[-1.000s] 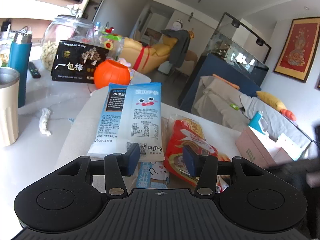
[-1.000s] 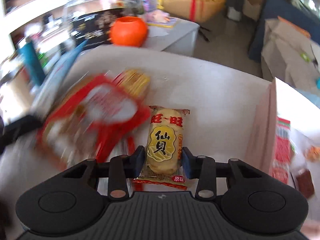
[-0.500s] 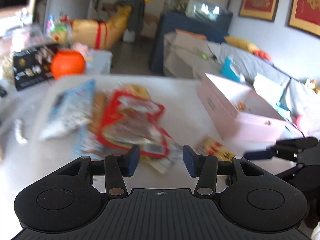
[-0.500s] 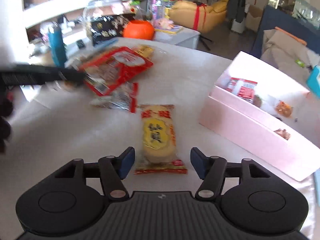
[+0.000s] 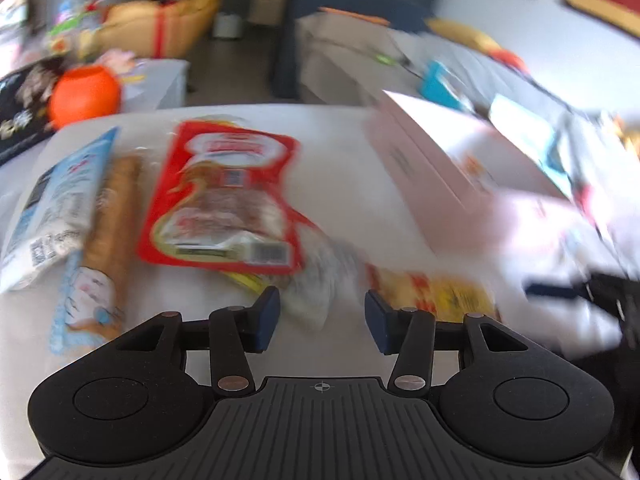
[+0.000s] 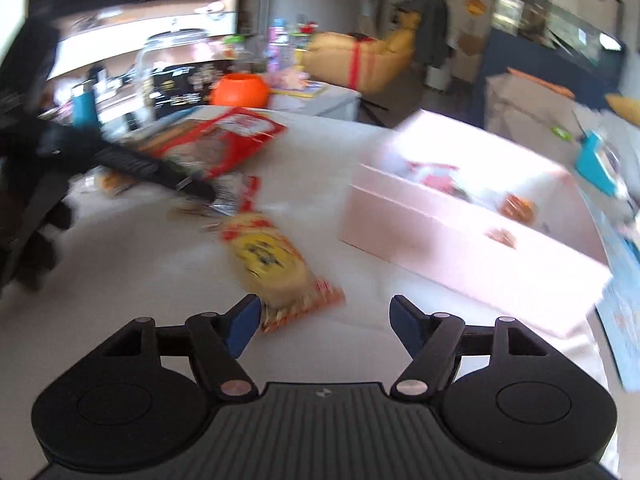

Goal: Organize snacks

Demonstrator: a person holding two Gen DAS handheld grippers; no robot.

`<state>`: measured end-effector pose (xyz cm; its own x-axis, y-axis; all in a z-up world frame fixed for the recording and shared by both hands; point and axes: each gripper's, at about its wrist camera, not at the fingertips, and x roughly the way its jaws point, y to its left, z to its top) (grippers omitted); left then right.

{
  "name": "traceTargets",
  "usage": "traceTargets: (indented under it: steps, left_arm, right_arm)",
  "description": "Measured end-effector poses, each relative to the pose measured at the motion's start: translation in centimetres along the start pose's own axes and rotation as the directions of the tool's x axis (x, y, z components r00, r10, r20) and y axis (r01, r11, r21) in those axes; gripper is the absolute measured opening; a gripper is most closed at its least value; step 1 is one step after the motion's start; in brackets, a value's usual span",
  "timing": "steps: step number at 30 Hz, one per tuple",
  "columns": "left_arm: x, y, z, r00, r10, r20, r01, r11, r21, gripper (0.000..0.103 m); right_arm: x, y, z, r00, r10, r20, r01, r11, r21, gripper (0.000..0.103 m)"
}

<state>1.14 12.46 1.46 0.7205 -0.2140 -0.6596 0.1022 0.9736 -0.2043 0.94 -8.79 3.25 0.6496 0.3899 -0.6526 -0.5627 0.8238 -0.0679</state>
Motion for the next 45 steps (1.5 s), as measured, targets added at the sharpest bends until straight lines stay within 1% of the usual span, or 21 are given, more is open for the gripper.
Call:
traceTargets:
  steps: [1, 2, 4, 6, 10, 13, 15, 17, 19, 23, 24, 26, 27, 29, 31, 33, 36, 39, 40, 43, 45]
  left_arm:
    - [-0.3, -0.7, -0.5, 1.0, 0.003, -0.007, -0.003, 0.999, 0.045, 0.052]
    - [-0.6, -1.2, -0.8, 1.0, -0.003, -0.015, 0.004, 0.998, 0.067, 0.052]
    - [-1.2, -1.3, -0.9, 0.999, -0.041, -0.023, 0.042, 0.998, 0.049, 0.052]
    - [-1.7, -1.0, -0.5, 0.998, -0.06, -0.002, 0.06, 0.998, 0.013, 0.052]
    - [-0.9, 0.7, 1.4, 0.998, 0.011, 0.062, -0.005, 0.994, -0.11, 0.052]
    - [0.2, 2.7, 2.6, 0.99, 0.087, 0.108, -0.063, 0.975, -0.211, 0.051]
    - [0.9, 3.7, 3.4, 0.987, 0.1, 0.122, -0.067, 0.967, -0.244, 0.05]
    - [1.7, 3.9, 4.1, 0.989, 0.101, 0.105, -0.075, 0.972, -0.224, 0.05]
    - [2.5, 3.5, 4.8, 0.99, 0.109, 0.087, -0.092, 0.98, -0.177, 0.05]
    - [3.2, 1.5, 4.9, 0.995, 0.092, 0.035, -0.091, 0.995, -0.033, 0.051]
    - [3.0, 0.9, 4.6, 0.997, 0.078, 0.021, -0.078, 0.997, -0.001, 0.051]
    - [2.6, 0.1, 3.8, 1.0, 0.015, -0.026, -0.014, 0.999, 0.031, 0.05]
    - [2.4, -0.2, 3.6, 1.0, -0.008, -0.029, 0.009, 0.999, 0.032, 0.05]
    - [1.6, -1.0, 3.5, 1.0, -0.032, 0.001, 0.031, 0.999, 0.043, 0.05]
    - [1.3, -1.5, 3.9, 0.999, -0.027, 0.035, 0.025, 0.998, 0.052, 0.05]
    - [2.0, -1.8, 5.1, 0.999, 0.001, 0.047, -0.004, 0.998, 0.059, 0.05]
    - [5.3, -1.0, 7.6, 0.999, 0.042, -0.009, -0.042, 0.998, 0.053, 0.05]
    - [7.4, 0.5, 8.6, 0.993, 0.102, -0.056, -0.1, 0.994, 0.039, 0.048]
    - [7.8, 1.1, 8.6, 0.991, 0.112, -0.077, -0.111, 0.994, 0.018, 0.046]
    - [6.5, 2.4, 7.8, 0.995, 0.05, -0.081, -0.056, 0.996, -0.074, 0.045]
    - [5.3, 2.4, 6.7, 0.996, -0.006, -0.089, -0.004, 0.994, -0.105, 0.045]
  right_arm:
    - [0.2, -0.7, -0.3, 1.0, -0.007, -0.009, 0.008, 1.0, 0.027, 0.074]
    - [0.5, -1.3, -0.7, 1.0, -0.01, -0.02, 0.011, 0.998, 0.06, 0.078]
    - [0.5, -2.6, -1.0, 1.0, 0.018, -0.013, -0.016, 0.991, 0.134, 0.078]
    - [0.6, -3.3, -1.0, 1.0, 0.017, -0.008, -0.016, 0.985, 0.172, 0.079]
    - [0.6, -3.2, -1.3, 1.0, 0.01, -0.002, -0.009, 0.985, 0.172, 0.079]
    - [0.6, -2.9, -1.3, 1.0, 0.001, -0.003, -0.001, 0.986, 0.167, 0.08]
    - [0.6, -3.0, -1.4, 1.0, -0.003, -0.002, 0.004, 0.986, 0.167, 0.08]
    - [0.6, -3.0, -1.6, 1.0, -0.002, -0.001, 0.002, 0.985, 0.17, 0.081]
    - [0.7, -3.0, -1.6, 1.0, 0.002, -0.002, -0.002, 0.986, 0.17, 0.082]
    - [0.6, -2.9, -1.6, 1.0, 0.004, -0.003, -0.003, 0.986, 0.167, 0.083]
    - [0.6, -2.9, -1.6, 1.0, 0.004, -0.002, -0.004, 0.986, 0.168, 0.083]
    - [0.5, -2.9, -1.6, 1.0, 0.005, -0.002, -0.005, 0.986, 0.17, 0.083]
    - [0.5, -2.9, -1.6, 1.0, 0.005, -0.002, -0.005, 0.985, 0.17, 0.083]
    - [0.5, -2.9, -1.6, 1.0, 0.005, -0.002, -0.005, 0.986, 0.169, 0.084]
    - [0.6, -2.9, -1.6, 1.0, 0.007, -0.003, -0.006, 0.986, 0.167, 0.084]
    - [0.6, -3.0, -1.5, 1.0, 0.007, -0.004, -0.006, 0.986, 0.165, 0.085]
    - [0.5, -3.0, -1.5, 1.0, 0.007, -0.004, -0.006, 0.986, 0.165, 0.085]
    - [0.5, -3.0, -1.6, 1.0, 0.007, -0.004, -0.007, 0.986, 0.165, 0.085]
    - [0.5, -3.1, -1.6, 1.0, 0.008, -0.003, -0.008, 0.986, 0.167, 0.085]
    - [0.4, -3.3, -1.7, 1.0, 0.016, 0.002, -0.016, 0.984, 0.177, 0.085]
    - [0.5, -3.3, -1.6, 1.0, 0.02, 0.003, -0.02, 0.984, 0.179, 0.086]
